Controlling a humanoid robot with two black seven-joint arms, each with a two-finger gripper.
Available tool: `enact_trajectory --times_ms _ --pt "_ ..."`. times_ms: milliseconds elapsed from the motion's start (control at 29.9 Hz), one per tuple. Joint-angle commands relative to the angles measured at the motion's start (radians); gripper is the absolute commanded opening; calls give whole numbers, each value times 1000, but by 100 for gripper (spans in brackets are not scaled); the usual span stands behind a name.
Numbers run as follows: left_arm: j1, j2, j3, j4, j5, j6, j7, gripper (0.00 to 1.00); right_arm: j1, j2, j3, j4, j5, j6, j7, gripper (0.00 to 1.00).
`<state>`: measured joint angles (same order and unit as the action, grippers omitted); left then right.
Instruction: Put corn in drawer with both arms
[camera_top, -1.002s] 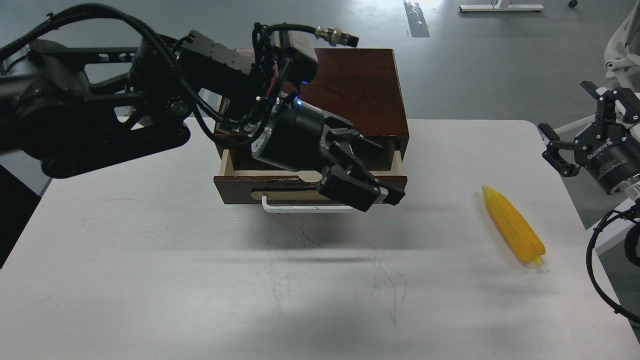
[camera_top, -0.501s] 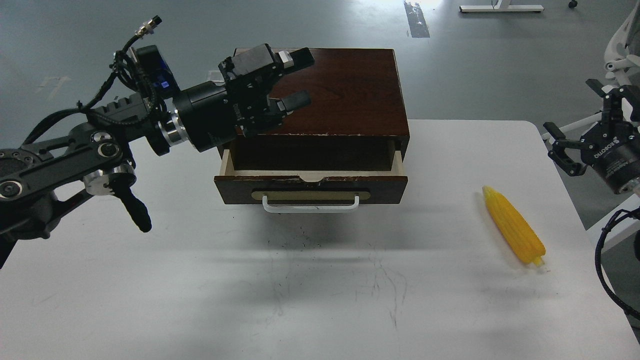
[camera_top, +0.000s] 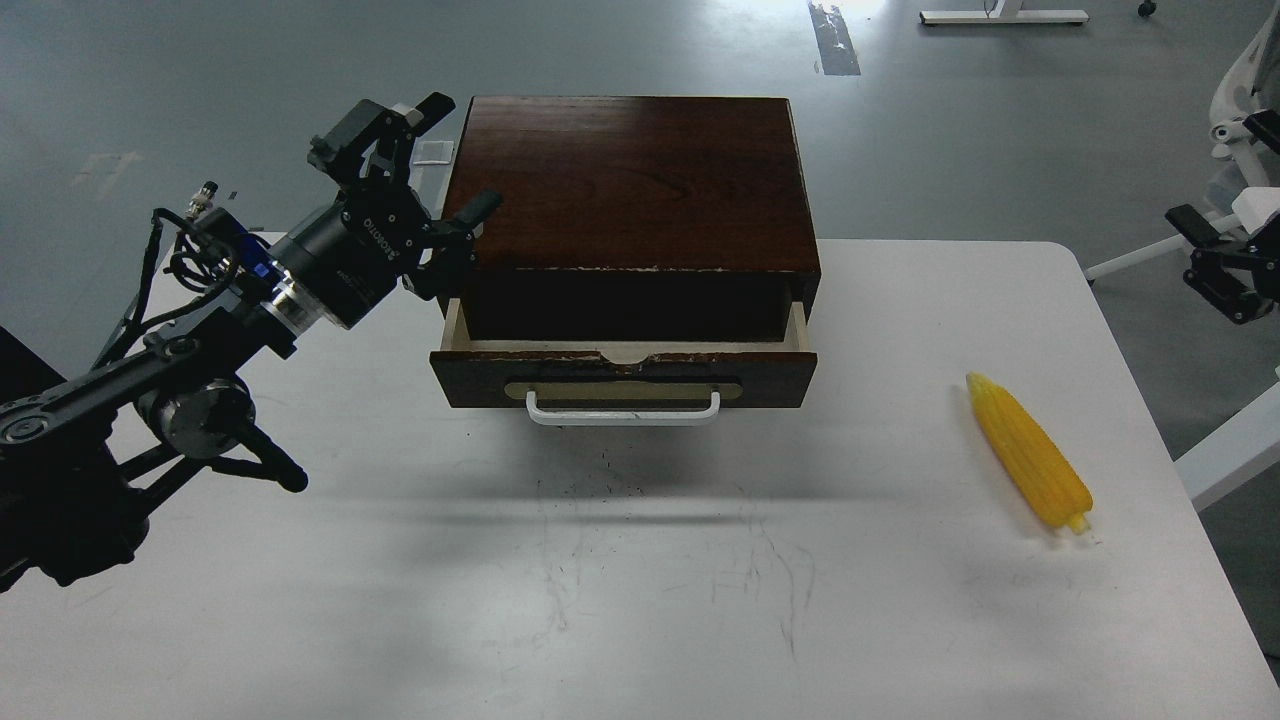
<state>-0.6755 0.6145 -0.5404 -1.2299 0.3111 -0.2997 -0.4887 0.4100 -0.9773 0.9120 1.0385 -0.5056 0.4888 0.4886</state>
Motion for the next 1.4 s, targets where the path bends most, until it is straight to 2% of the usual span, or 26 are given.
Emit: enact_trajectory --times_ms 0,301,401,535,601,835,1036,1370 --pt "14 -7 -13 7 0 -4 0 99 18 -41 -1 -2 -190 0 0 100" --pt "14 1 -26 10 -9 -25 0 99 19 -63 -15 28 -684 0 0 100" --pt "20 5 -49 30 -10 -36 0 99 24 -67 -99 61 -861 0 0 100" --pt "30 10 -53 36 -12 -42 0 99 35 -103 -244 64 -985 -125 0 100" --pt "30 10 -53 35 -13 -45 0 99 79 -103 -325 61 -1039 -156 0 100" --pt "34 7 -53 36 -12 -45 0 99 243 -77 -551 25 -1058 -165 0 100" --pt "34 7 -55 35 -12 -45 0 99 248 1 -564 -26 -1058 -165 0 100" --pt "39 7 -55 35 -12 -45 0 99 248 57 -601 -61 -1058 -165 0 100"
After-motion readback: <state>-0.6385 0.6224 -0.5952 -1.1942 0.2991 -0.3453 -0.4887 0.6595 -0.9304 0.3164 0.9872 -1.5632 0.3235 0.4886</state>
